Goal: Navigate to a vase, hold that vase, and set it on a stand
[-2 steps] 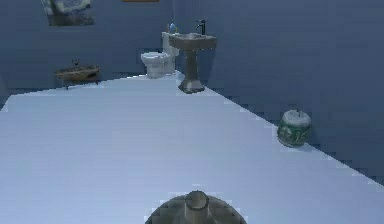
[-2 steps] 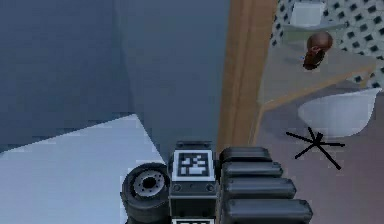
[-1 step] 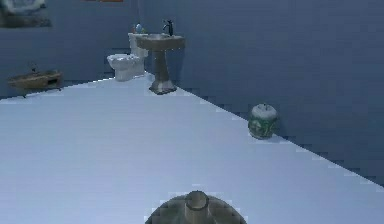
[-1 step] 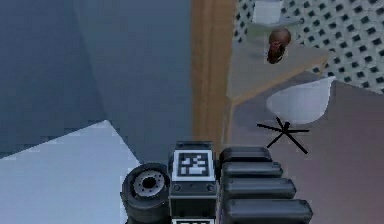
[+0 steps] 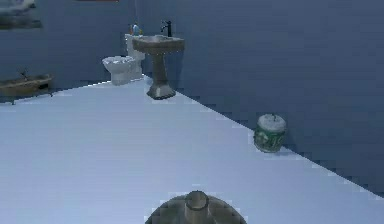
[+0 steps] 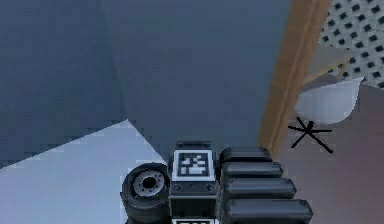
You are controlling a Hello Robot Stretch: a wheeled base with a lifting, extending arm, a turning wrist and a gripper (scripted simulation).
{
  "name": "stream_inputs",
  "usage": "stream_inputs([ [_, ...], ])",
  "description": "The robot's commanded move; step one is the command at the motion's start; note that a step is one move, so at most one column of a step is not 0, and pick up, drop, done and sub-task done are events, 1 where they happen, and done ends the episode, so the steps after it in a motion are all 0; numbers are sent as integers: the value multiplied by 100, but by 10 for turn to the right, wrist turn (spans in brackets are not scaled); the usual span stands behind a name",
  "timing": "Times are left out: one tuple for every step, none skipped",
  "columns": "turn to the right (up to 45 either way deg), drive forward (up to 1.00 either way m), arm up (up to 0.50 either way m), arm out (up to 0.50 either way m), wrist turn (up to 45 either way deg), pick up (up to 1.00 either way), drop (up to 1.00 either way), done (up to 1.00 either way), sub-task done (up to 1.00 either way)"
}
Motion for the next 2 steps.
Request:
stream_inputs([
  [-450,0,0,0,0,0,0,0,0],
  [-420,0,0,0,0,0,0,0,0],
])
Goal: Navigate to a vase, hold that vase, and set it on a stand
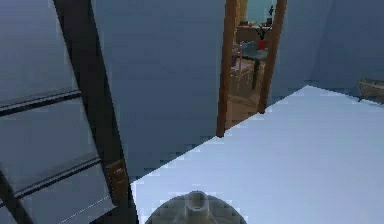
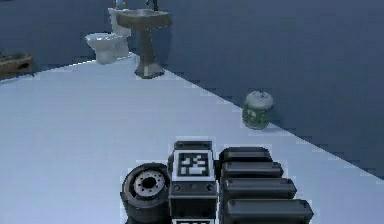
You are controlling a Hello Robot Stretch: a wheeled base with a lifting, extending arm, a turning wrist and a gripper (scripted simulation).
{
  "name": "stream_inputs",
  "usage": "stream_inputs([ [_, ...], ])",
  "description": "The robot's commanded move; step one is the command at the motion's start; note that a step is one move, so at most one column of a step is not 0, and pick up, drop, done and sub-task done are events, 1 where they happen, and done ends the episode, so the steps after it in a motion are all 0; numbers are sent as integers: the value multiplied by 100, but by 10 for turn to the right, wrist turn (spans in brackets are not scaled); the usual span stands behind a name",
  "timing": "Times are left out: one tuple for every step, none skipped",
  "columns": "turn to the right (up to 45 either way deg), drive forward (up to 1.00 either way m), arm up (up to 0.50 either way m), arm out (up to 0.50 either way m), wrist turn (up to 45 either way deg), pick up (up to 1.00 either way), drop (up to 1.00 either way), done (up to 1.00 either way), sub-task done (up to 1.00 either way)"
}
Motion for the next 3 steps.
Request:
stream_inputs([
  [0,35,0,0,0,0,0,0,0],
  [240,0,0,0,0,0,0,0,0],
  [0,100,0,0,0,0,0,0,0],
])
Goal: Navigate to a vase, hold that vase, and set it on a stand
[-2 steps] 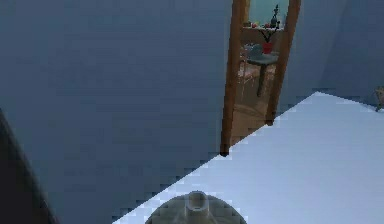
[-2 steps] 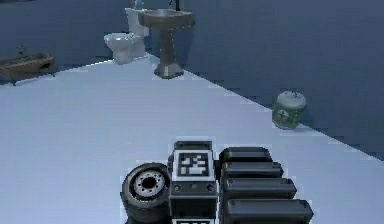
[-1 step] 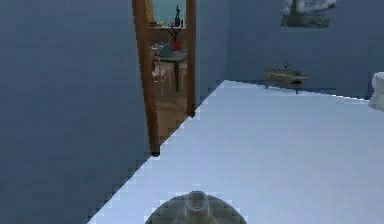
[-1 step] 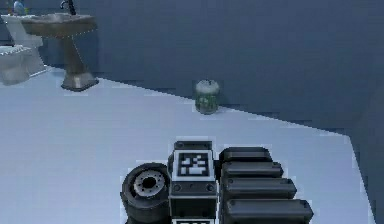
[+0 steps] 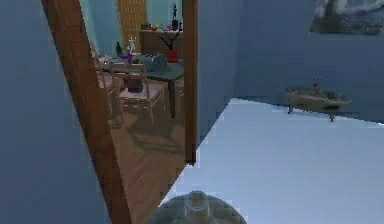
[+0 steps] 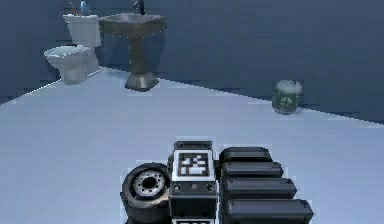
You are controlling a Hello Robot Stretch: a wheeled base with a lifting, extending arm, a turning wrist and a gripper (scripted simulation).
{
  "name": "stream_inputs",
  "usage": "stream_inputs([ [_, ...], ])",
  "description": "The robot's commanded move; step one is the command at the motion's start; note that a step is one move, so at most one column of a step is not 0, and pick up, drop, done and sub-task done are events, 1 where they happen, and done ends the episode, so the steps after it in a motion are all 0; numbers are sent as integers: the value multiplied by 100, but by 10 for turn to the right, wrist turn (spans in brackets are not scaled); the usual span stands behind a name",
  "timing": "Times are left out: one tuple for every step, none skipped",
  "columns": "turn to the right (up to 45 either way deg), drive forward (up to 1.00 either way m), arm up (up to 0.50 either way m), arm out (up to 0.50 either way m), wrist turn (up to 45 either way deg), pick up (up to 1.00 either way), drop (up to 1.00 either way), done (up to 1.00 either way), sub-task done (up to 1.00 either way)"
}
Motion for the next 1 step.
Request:
stream_inputs([
  [0,75,0,0,0,0,0,0,0],
])
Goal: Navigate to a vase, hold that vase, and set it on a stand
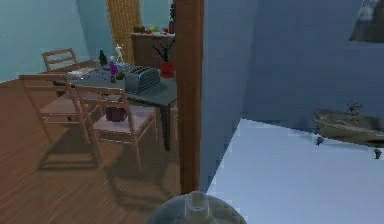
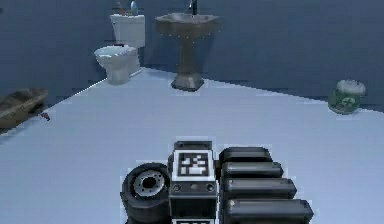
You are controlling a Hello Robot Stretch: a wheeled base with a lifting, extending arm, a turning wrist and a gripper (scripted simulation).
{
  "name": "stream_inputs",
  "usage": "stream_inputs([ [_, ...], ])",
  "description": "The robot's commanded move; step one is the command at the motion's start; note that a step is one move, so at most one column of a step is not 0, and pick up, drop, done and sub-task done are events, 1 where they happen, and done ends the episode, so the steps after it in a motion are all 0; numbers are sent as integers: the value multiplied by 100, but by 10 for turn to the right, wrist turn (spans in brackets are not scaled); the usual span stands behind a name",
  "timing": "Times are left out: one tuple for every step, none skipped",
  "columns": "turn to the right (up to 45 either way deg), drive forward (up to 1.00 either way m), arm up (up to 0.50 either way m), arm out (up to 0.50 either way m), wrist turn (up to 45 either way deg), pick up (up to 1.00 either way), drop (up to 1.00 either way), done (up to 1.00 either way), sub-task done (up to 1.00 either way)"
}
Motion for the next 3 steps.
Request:
stream_inputs([
  [360,0,0,0,0,0,0,0,0],
  [0,5,0,0,0,0,0,0,0],
  [-450,0,0,0,0,0,0,0,0],
])
